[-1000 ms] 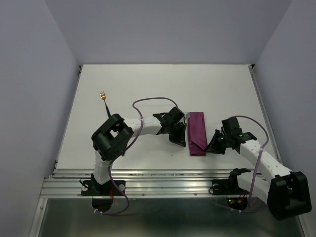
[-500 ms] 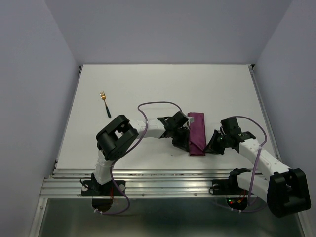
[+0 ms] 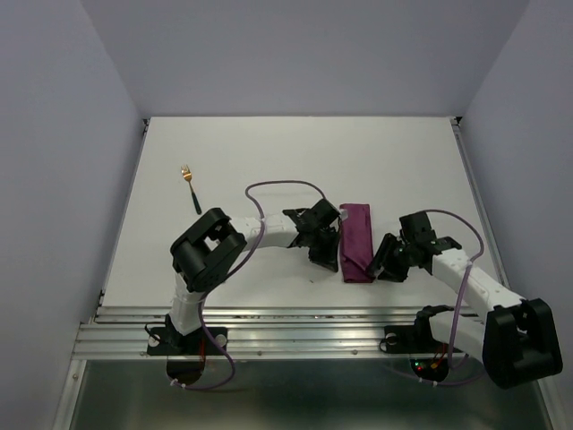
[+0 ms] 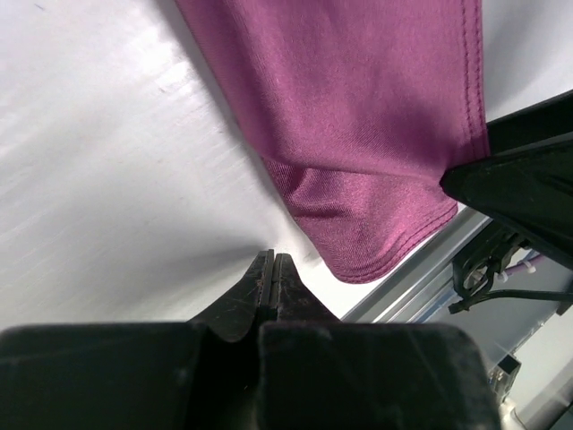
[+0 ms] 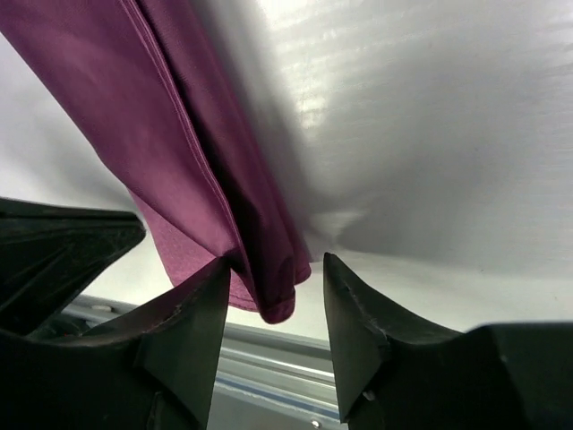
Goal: Fold the napkin into a case and place the utensils inside
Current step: Smooth out the smaller rectangle-folded napkin at the center of the board, then pick up the top corner of the smaller rectangle folded napkin from the folded napkin.
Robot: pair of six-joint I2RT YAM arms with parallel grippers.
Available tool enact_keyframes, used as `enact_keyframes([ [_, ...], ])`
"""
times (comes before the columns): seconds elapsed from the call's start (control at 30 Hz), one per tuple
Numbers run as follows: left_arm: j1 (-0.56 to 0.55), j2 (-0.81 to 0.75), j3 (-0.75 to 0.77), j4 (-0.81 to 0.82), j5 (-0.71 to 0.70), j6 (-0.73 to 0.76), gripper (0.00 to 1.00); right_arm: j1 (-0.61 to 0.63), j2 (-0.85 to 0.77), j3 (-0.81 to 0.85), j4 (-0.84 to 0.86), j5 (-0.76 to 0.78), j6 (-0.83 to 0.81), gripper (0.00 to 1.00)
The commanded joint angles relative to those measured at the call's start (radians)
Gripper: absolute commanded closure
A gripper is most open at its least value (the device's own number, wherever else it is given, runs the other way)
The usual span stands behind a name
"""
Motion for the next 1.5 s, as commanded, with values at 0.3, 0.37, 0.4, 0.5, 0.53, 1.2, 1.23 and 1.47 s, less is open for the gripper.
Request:
enact_keyframes([
  [0.3, 0.093, 0.02, 0.289, -0.131, -0.077, 0.04, 1.0, 0.0, 0.084, 0.309, -0.032, 0.262, -0.015, 0.48],
  [0.37, 0.101, 0.041, 0.318, -0.142, -0.074, 0.04, 1.0, 0.0, 0.145, 0.343, 0.0, 0.275, -0.021, 0.5],
  [0.4, 0.107, 0.047, 0.342, -0.142, -0.071, 0.038, 1.0, 0.0, 0.167, 0.383, 0.013, 0.287, -0.032, 0.52],
  [0.5, 0.119, 0.085, 0.416, -0.145, -0.061, 0.038, 1.0, 0.0, 0.266, 0.444, 0.031, 0.289, -0.049, 0.63],
  [0.53, 0.119, 0.099, 0.436, -0.146, -0.064, 0.038, 1.0, 0.0, 0.292, 0.461, 0.04, 0.286, -0.052, 0.65],
  [1.2, 0.202, -0.049, 0.274, -0.192, -0.143, 0.061, 1.0, -0.019, 0.357, 0.337, 0.059, 0.378, -0.039, 0.88],
  [1.23, 0.208, -0.078, 0.243, -0.194, -0.146, 0.061, 1.0, -0.019, 0.351, 0.322, 0.056, 0.368, -0.038, 0.89],
  [1.47, 0.253, -0.19, 0.162, -0.223, -0.186, 0.063, 1.0, -0.009, 0.245, 0.192, 0.047, 0.267, -0.052, 0.91],
])
